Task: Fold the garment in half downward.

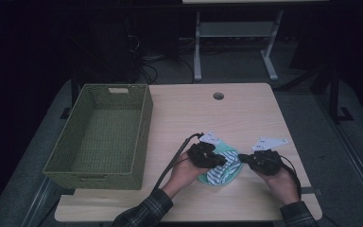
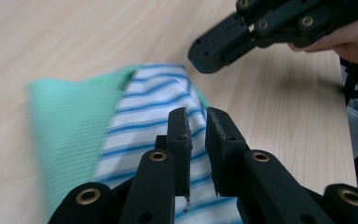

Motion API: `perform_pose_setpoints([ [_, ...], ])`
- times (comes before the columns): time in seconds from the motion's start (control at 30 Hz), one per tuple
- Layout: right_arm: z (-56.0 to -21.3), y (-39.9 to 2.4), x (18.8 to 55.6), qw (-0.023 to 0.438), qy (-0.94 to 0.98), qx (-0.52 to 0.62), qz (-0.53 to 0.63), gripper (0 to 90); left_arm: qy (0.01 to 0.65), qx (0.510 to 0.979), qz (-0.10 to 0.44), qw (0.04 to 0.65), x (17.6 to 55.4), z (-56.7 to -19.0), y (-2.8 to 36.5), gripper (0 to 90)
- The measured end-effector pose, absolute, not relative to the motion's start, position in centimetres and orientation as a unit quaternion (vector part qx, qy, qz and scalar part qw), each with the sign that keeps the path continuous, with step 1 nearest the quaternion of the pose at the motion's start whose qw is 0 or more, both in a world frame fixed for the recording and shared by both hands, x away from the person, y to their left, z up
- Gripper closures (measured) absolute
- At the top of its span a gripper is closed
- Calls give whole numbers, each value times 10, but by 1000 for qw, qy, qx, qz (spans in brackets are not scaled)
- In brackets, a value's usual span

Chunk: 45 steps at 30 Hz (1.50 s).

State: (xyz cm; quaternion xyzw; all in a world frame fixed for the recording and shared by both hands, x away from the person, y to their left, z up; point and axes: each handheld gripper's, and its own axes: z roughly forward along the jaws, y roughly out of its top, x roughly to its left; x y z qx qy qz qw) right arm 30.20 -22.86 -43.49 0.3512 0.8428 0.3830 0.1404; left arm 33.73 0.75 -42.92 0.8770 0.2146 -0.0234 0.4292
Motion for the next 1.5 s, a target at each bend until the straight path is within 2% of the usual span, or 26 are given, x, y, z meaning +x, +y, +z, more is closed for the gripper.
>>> perform_pose_setpoints([
  [0.1,-432,-227,304,141,842,349,387,896,222,875,-6,430,339,-421,21,821],
  [0.23,-427,-219,311,137,844,336,394,896,241,871,4,427,343,-413,45,895],
  [0.5,-422,-199,328,126,847,323,403,896,255,873,12,415,341,-415,63,895],
  [0.8,-429,-174,353,111,853,314,402,897,256,885,16,389,342,-428,63,895],
  [1.0,-452,-159,366,96,868,314,373,897,265,890,15,371,345,-443,60,895],
  [1.2,-463,-153,368,94,877,313,352,898,256,905,19,340,347,-453,58,896],
  [1.5,-456,-159,365,109,868,321,363,897,255,901,21,351,344,-447,61,896],
])
